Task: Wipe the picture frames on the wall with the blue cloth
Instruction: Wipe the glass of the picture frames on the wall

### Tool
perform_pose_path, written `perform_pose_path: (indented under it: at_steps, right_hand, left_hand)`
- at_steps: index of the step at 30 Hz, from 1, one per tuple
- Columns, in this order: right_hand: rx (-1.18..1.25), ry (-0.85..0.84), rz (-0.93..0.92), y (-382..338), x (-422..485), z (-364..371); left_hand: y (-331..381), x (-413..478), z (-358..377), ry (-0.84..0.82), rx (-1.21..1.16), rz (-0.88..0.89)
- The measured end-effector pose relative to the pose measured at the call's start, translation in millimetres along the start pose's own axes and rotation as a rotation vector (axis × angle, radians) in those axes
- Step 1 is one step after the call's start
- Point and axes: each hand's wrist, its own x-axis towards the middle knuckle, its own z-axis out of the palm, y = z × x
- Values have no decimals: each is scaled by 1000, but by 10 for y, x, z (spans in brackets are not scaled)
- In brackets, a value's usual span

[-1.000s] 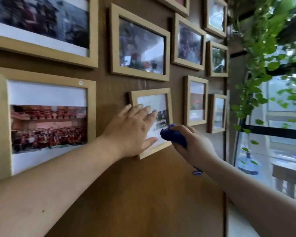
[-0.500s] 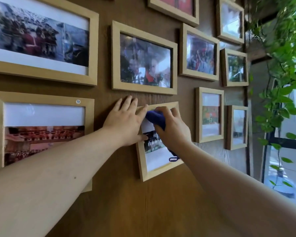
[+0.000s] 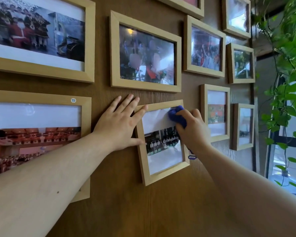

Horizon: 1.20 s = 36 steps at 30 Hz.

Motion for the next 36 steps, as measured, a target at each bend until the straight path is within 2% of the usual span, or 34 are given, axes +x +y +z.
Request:
perform_pose_path:
  at_steps: [3,6,7,10,14,16,18,21,23,31,33,36]
  right_hand:
    - [73,-55,-69,-196,-140,27]
    - [58,-144,-360,-427,-370,121]
    - [48,-151,-402,-432,-414,147]
    - [-41,-127,-328,-211,-416,138]
    - [-102,-136,-9,168,-356,57]
    - [-88,-145,47,150,-347,53]
    - [-40,-162,-17,22,-391,66]
    - [-5,-267,-303,-202,-560,82]
    - [-19,-334,-417,-223,-640,105]
    - [-268,-369,-140,273,-657,-5]
    - [-242,-423,-222,172,-691,-27]
    - [-179,-595,-430,-51,-793,-21]
  left_hand:
    - [2,3,-3,-2,0,2]
    - [3,4,5,10,-2,2]
    - [7,3,5,11,2,1]
    - [14,4,2,10,10,1]
    - [24,4,9,-2,6,-2]
    - [29,3,6,-2,1,-6]
    - [32,4,-4,-4,2,-8]
    - [43,4,-11,-9,16,-12]
    - [44,6,-12,-11,19,-16]
    - [36,13,-13,-27,3,-20]
    - [35,14,-12,-22,4,-19]
    - [37,10,-13,-21,18,-19]
